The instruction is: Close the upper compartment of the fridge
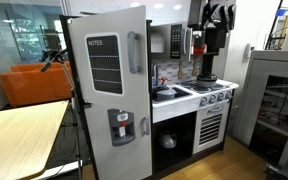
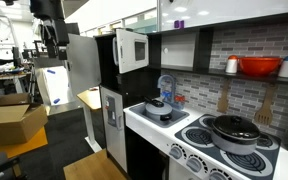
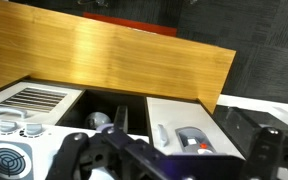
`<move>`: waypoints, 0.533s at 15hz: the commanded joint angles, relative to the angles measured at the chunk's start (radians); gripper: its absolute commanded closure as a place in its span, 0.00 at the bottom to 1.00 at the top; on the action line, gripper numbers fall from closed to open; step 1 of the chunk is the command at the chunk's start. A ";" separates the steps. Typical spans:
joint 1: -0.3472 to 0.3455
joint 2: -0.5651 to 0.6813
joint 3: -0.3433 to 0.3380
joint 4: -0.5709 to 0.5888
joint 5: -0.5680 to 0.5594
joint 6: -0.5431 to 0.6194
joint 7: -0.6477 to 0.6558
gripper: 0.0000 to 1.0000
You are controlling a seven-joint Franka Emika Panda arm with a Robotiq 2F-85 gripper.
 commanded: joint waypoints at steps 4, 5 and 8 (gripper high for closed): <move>0.037 -0.057 0.022 -0.025 0.008 -0.058 -0.003 0.00; 0.048 -0.065 0.029 -0.030 0.013 -0.064 -0.003 0.00; 0.085 -0.081 0.057 -0.045 0.020 -0.084 -0.004 0.00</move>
